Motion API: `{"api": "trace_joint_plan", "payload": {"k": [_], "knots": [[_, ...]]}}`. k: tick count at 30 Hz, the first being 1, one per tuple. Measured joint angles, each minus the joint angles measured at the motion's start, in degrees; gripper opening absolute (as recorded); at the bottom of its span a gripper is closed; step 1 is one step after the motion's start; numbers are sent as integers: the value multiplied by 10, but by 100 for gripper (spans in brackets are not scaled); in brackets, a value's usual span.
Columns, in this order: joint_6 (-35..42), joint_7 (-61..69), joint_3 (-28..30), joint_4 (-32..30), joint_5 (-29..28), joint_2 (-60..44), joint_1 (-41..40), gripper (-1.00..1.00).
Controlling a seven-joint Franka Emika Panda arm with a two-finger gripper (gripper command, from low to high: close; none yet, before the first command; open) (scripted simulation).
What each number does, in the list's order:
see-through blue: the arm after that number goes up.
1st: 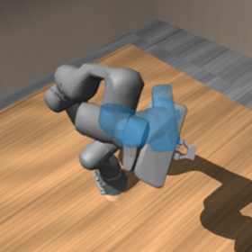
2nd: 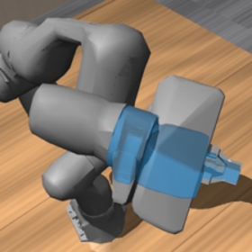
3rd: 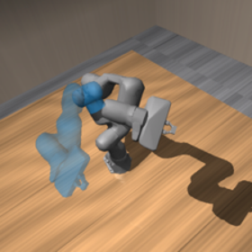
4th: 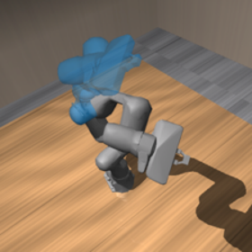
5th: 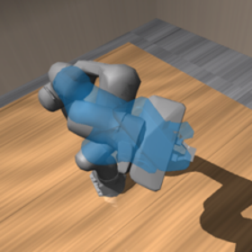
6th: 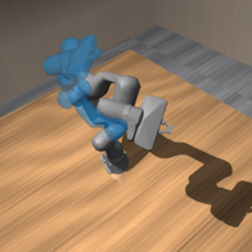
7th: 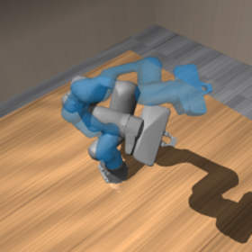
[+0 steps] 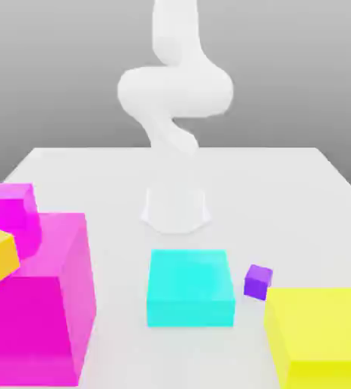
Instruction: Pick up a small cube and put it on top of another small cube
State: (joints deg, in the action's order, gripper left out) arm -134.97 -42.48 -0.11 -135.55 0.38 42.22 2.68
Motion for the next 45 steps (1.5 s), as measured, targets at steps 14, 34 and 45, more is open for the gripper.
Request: {"api": "trace_joint_plan", "payload": {"k": [14,34,45], "knots": [[-219,233,-21,-253,20,-257,182,0],[-453,292,-4,-318,-25,-552,276,-100],[-263,282,4,-289,-4,-391,213,-100]]}}
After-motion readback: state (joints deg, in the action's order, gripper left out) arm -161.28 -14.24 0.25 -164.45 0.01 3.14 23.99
